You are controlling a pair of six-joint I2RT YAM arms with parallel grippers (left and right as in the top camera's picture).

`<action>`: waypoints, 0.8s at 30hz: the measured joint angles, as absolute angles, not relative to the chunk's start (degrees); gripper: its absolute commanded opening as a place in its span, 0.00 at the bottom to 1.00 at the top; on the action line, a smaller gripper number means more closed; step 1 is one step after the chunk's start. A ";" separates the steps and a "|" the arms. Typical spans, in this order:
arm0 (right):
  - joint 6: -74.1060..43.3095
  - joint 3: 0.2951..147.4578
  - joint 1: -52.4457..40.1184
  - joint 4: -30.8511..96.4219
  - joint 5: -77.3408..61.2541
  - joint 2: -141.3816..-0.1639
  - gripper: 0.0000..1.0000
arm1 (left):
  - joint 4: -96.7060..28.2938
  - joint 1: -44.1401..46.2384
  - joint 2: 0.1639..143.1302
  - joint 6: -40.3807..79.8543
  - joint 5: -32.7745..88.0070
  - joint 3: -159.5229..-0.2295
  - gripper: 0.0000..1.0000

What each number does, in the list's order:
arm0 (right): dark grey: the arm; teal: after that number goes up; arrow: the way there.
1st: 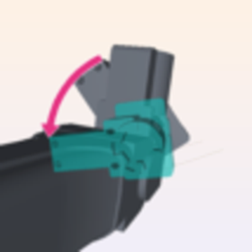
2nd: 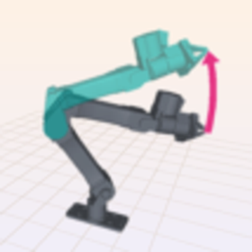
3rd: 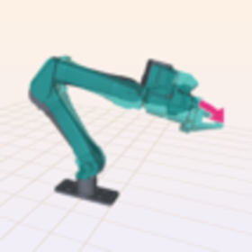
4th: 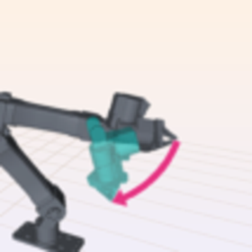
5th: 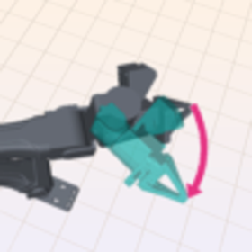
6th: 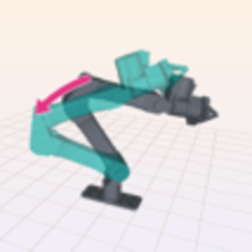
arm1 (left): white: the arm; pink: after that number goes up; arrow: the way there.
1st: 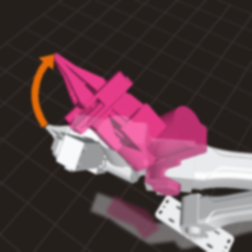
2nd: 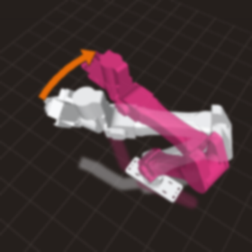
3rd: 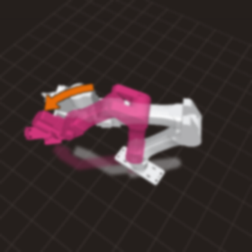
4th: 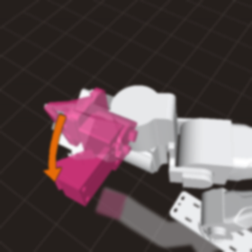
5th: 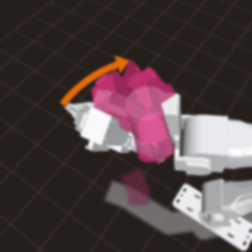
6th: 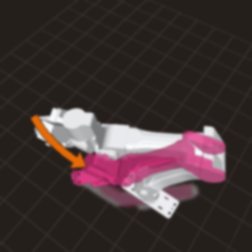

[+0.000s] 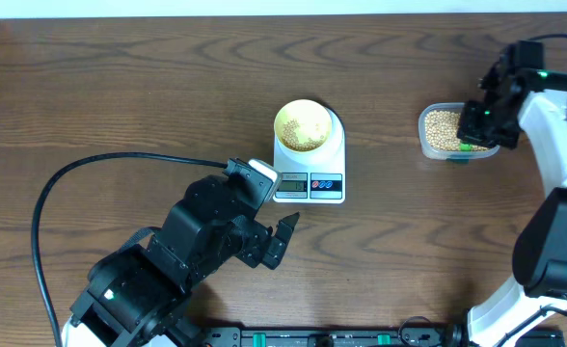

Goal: Scoop item into bowl and weigh 50g on scale
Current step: 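Return scoop with right gripper to the tub and scoop more beans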

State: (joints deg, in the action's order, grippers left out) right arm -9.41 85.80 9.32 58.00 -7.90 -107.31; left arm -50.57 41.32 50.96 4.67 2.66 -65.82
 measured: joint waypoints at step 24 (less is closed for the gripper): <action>-0.58 80.20 22.31 54.28 -36.97 -107.31 0.01 | -50.57 41.32 50.96 4.64 2.66 -65.82 0.98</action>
State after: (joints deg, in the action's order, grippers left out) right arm -0.58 80.20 22.31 54.28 -36.97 -107.31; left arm -50.57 41.32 50.96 4.64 2.66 -65.82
